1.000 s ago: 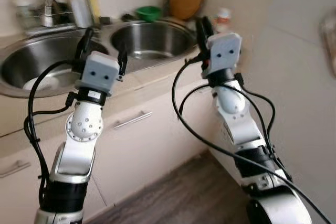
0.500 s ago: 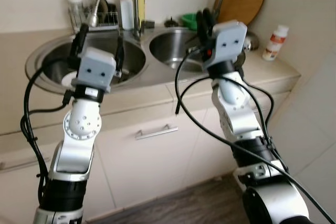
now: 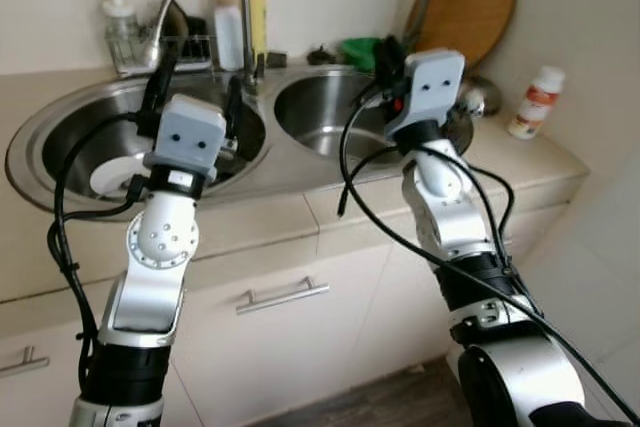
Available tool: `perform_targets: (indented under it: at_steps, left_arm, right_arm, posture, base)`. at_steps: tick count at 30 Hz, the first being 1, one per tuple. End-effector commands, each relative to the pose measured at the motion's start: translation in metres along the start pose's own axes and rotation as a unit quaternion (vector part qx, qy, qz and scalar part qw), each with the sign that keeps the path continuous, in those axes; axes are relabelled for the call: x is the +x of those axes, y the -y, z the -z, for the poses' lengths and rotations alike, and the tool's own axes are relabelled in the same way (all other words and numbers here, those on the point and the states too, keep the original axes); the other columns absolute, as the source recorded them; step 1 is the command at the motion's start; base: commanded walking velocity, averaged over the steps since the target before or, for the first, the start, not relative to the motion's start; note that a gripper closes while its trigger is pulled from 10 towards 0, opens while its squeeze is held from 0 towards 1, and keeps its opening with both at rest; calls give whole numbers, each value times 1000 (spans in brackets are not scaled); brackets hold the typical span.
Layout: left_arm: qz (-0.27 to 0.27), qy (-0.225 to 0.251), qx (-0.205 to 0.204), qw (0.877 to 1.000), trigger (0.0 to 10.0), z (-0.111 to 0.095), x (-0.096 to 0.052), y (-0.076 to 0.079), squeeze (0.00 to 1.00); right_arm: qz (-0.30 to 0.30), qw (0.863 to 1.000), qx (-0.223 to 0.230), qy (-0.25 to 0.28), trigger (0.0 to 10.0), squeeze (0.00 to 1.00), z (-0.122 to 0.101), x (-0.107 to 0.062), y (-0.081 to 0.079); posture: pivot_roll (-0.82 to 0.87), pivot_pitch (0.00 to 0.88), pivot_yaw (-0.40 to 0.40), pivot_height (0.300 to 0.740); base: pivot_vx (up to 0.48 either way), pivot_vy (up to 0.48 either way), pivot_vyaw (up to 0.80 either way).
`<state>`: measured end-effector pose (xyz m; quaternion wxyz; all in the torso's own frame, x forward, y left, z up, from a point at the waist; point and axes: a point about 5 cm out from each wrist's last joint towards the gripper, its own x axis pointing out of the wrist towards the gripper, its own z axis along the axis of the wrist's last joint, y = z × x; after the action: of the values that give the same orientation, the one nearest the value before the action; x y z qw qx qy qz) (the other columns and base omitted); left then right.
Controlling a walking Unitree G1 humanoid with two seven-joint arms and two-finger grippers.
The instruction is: Kitchen organization
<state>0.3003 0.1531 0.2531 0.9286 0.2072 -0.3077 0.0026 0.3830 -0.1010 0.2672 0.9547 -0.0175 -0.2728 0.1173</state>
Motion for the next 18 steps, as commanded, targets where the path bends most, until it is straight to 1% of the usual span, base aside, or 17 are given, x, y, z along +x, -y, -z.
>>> perform_targets:
  at_steps: [1, 5, 6, 7, 8, 9, 11, 12, 13, 14, 17, 18]
  left_arm:
    - [11, 10, 0, 1000, 10000, -5, 2, 5, 0]
    - [13, 10, 0, 1000, 10000, -5, 2, 8, 0]
    - [15, 9, 0, 1000, 10000, -4, 2, 9, 0]
    - [15, 9, 0, 1000, 10000, -4, 2, 9, 0]
    - [16, 8, 0, 1000, 10000, -4, 2, 9, 0]
    - [18, 8, 0, 1000, 10000, -4, 3, 10, 0]
    - [18, 7, 0, 1000, 10000, -4, 3, 11, 0]
    - [18, 8, 0, 1000, 10000, -4, 3, 11, 0]
    - [15, 7, 0, 1000, 10000, -4, 3, 11, 0]
    - [14, 6, 0, 1000, 10000, -4, 2, 11, 0]
    - [13, 1, 0, 1000, 10000, -3, 1, 11, 0]
    - [13, -8, 2, 1000, 10000, 0, -1, 12, 0]
  right_arm:
    - [1, 1000, 15, -22, 10000, 0, -1, 14, 3]
    - [-14, 998, 15, -68, 10000, 0, 8, 21, 1]
    - [-10, 996, 22, -87, 10000, 0, 11, 24, 2]
    - [-10, 996, 22, -87, 10000, 0, 11, 24, 2]
    - [-8, 995, 31, -99, 10000, 0, 14, 26, 3]
    - [-1, 991, 48, -124, 10000, 0, 19, 27, 4]
    - [-1, 988, 58, -146, 10000, 0, 23, 27, 4]
    - [-2, 986, 63, -155, 10000, 24, 26, 26, 3]
    - [-4, 982, 61, -179, 10000, 667, 32, 24, 1]
    - [-8, 980, 57, -193, 10000, 1000, 36, 22, -1]
    - [-19, 976, 56, -210, 10000, 1000, 41, 19, -4]
    - [-22, 974, 49, -222, 10000, 1000, 46, 16, -5]
  posture:
    - [98, 0, -67, 740]
    - [102, 0, -64, 740]
    - [105, 0, -65, 740]
    - [105, 0, -65, 740]
    - [106, 0, -66, 740]
    - [113, 0, -69, 740]
    - [118, 0, -73, 740]
    - [118, 0, -73, 740]
    - [125, 0, -79, 740]
    - [129, 0, -82, 740]
    - [132, 0, -85, 740]
    - [131, 0, -86, 740]
  base:
    - [0, 0, 0]
    - [0, 0, 0]
    - [0, 0, 0]
    - [0, 0, 0]
    - [0, 0, 0]
    - [0, 0, 0]
    - [0, 0, 0]
    - [0, 0, 0]
    - [0, 0, 0]
    - [0, 0, 0]
    - [0, 0, 0]
    - [0, 0, 0]
